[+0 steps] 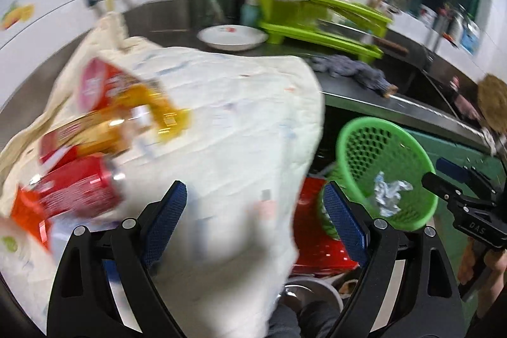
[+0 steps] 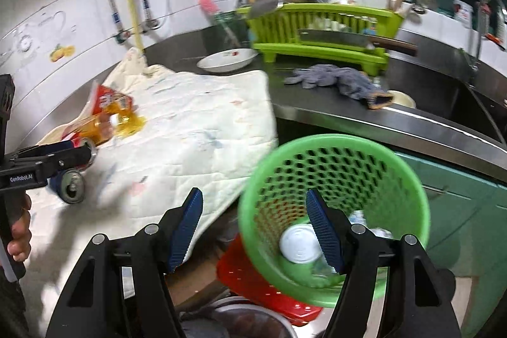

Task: Collect trash
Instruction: 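Drop the white lid into the green basket with the left gripper, then close the right gripper on the blue-and-white can while the left gripper grasps the white paper cup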

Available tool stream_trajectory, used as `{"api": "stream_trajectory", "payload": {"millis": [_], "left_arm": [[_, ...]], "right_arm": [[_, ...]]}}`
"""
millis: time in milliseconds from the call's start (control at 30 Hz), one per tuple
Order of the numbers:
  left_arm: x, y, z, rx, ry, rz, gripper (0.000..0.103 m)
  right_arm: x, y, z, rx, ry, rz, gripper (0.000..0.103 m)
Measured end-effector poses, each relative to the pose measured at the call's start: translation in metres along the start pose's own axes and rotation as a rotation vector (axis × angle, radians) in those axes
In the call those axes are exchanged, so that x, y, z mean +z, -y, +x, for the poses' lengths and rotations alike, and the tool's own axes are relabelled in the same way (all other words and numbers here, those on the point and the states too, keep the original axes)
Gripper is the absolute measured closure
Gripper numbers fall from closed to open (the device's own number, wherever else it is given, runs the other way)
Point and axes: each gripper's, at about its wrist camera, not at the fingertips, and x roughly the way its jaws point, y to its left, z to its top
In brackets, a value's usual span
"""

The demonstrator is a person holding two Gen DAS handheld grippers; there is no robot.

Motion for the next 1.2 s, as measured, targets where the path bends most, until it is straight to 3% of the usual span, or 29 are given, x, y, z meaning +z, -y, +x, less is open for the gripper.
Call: {"api": "stream_trajectory", "payload": {"millis": [300,600,767,1200], "left_arm": [[-0.026,-0.076,-0.049,0.132,0.041,-0.098,0.016],[-0.055,-0.137,-0.088,0.245,0.066,-0.184,0.016],[-0.071,-0.165,-0.101,0.308,0.065,-0.221,0.016],[-0.107,-0.235,-0.113,0.413,0.042,-0.322,0.016]], "right_arm": [[0.008,-0.064,0.012,0.139,-0.027,-0.125,0.034],[0.009,-0.155,0.034,0.310,-0.089,-0.348,0.034],[0.008,-0.215,0.040,0.367,-0.099,-0.520,0.034],[0.011,-0.304,0.076,0.426,-0.164,-0.765,0.033]]}}
